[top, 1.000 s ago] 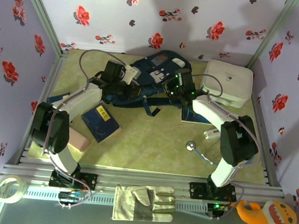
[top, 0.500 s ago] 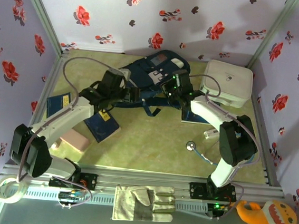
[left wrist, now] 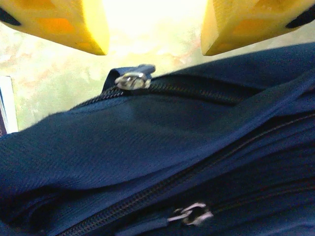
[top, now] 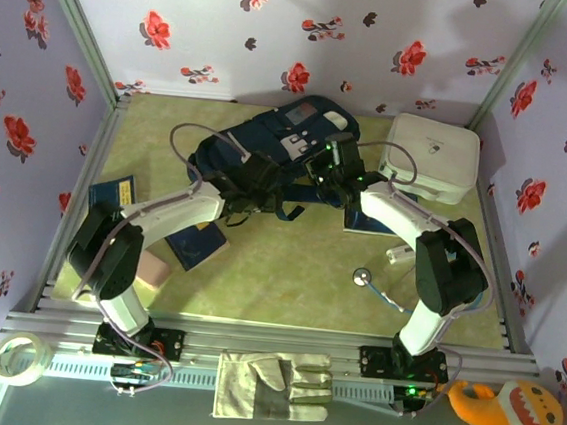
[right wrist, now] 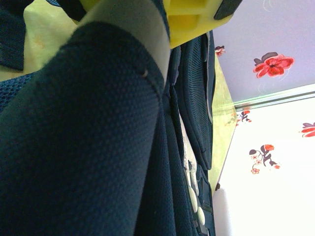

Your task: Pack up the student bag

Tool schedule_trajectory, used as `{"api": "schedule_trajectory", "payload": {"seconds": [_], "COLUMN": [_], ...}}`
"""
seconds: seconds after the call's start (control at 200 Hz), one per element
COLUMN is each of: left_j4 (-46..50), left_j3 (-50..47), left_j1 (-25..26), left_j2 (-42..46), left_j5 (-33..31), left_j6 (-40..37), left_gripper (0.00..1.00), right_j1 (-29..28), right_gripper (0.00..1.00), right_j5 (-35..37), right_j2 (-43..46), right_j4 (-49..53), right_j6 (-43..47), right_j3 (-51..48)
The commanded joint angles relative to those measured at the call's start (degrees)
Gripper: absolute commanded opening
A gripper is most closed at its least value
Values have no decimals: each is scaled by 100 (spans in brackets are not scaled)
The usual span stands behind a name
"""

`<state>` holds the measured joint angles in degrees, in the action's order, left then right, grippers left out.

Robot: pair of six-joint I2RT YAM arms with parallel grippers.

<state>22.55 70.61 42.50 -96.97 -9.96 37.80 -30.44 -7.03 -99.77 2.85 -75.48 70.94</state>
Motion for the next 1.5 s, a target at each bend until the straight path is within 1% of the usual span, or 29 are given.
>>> {"api": "schedule_trajectory", "payload": {"seconds": [0.0, 0.075, 0.185, 0.305, 0.45, 0.605, 0.845, 0.95, 1.065, 1.09, 1.235, 1.355, 1.425, 1.495], "left_j4": [340, 400, 417, 527, 582, 583, 591, 576, 550, 542, 240, -218, -449, -634], "left_j3": [455, 582, 733, 924, 972, 912, 753, 727, 640, 594, 8, -670, -1004, -1304], "left_j1": [69, 70, 74, 76, 74, 76, 80, 74, 77, 74, -82, -337, -542, -708], "left_j2": [-236, -355, -537, -721, -706, -600, -480, -448, -372, -346, -6, 442, 672, 869], "left_j5": [-602, -747, -785, -857, -1063, -1075, -1087, -1102, -1098, -1098, -1047, -692, -370, -241], "left_j6": [99, 80, 43, 37, 16, -35, -72, -124, -221, -256, -551, -936, -1042, -1128], "left_gripper": [51, 49, 47, 43, 32, 21, 15, 10, 2, 0, 0, 0, 0, 0], "right_j1": [-82, -85, -85, -86, -94, -86, -90, -85, -25, -8, 171, 299, 344, 383], "right_gripper": [6, 6, 6, 6, 6, 6, 6, 6, 6, 5, 5, 5, 5, 5], "right_j5": [-27, -34, -33, -44, -19, 30, 61, 102, 188, 220, 375, 454, 465, 450], "right_j2": [215, 228, 242, 247, 245, 241, 243, 255, 305, 319, 363, 314, 235, 125], "right_j4": [-566, -578, -593, -611, -580, -558, -532, -519, -488, -483, -404, -321, -288, -279], "right_j6": [12, 19, 50, 67, 98, 121, 170, 182, 225, 235, 364, 506, 596, 680], "right_j3": [188, 184, 190, 201, 210, 190, 175, 155, 68, 40, -109, -162, -159, -113]}}
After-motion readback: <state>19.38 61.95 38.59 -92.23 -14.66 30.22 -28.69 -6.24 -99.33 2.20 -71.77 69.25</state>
